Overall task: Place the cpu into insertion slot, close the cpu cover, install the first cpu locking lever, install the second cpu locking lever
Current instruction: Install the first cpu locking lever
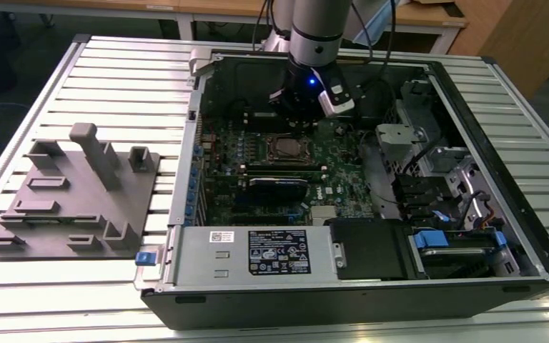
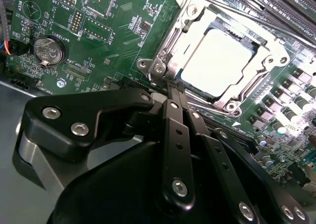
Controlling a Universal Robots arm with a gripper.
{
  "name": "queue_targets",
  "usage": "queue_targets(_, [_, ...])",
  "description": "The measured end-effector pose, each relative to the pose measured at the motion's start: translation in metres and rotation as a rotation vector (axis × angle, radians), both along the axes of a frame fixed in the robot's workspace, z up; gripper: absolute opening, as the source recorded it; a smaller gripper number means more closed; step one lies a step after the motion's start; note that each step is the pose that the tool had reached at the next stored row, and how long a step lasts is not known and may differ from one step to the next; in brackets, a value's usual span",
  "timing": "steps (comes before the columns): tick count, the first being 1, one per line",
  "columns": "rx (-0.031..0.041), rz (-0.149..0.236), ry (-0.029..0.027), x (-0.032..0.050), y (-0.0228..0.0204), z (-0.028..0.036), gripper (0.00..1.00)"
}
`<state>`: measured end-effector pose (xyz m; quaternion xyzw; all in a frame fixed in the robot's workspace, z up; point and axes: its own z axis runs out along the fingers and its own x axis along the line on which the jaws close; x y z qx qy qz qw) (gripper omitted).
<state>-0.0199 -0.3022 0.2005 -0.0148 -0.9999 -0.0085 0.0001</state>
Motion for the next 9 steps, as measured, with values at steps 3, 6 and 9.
queue_targets(3, [-0.0033, 0.000, -0.0001, 0.0000, 0.0000, -0.0002, 0.10])
queue_targets(6, [-0.0096, 0.000, -0.0001, 0.0000, 0.0000, -0.0002, 0.10])
queue_targets(9, [-0.0148, 0.000, 0.0001, 0.0000, 0.0000, -0.0003, 0.10])
